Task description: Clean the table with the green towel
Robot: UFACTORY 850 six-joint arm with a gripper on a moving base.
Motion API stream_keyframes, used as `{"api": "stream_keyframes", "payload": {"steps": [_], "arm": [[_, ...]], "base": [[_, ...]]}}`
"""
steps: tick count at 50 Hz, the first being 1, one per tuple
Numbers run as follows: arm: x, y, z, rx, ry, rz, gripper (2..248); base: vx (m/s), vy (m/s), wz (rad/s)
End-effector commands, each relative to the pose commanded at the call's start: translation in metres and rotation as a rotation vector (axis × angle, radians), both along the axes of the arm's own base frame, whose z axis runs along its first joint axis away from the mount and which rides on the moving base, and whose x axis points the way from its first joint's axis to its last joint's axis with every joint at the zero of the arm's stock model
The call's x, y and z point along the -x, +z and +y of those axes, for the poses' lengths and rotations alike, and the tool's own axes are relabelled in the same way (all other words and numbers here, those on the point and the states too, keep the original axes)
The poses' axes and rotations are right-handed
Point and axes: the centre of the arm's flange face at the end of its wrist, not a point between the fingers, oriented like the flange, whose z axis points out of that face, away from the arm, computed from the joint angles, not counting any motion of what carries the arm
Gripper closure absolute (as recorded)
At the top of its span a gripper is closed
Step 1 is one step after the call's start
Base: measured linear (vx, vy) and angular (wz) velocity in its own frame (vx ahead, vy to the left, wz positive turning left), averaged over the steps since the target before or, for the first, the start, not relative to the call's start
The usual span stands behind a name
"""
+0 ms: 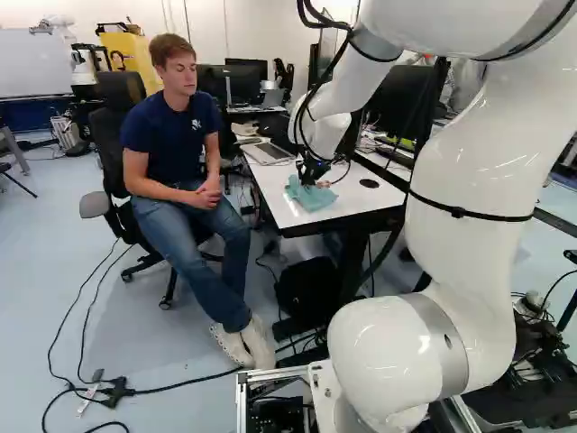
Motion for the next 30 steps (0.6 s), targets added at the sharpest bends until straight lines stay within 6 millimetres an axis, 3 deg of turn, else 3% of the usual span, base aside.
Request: {"api": "stream_keyframes", "payload": {"steps": [19,30], "arm": [[0.017,0.0,0.03,0.0,0.062,0.004,219],[0.036,0.0,0.027,0.0,0.059,0.009,219]], "base": [[0.0,0.0,0.0],[0.0,0.0,0.0]]}}
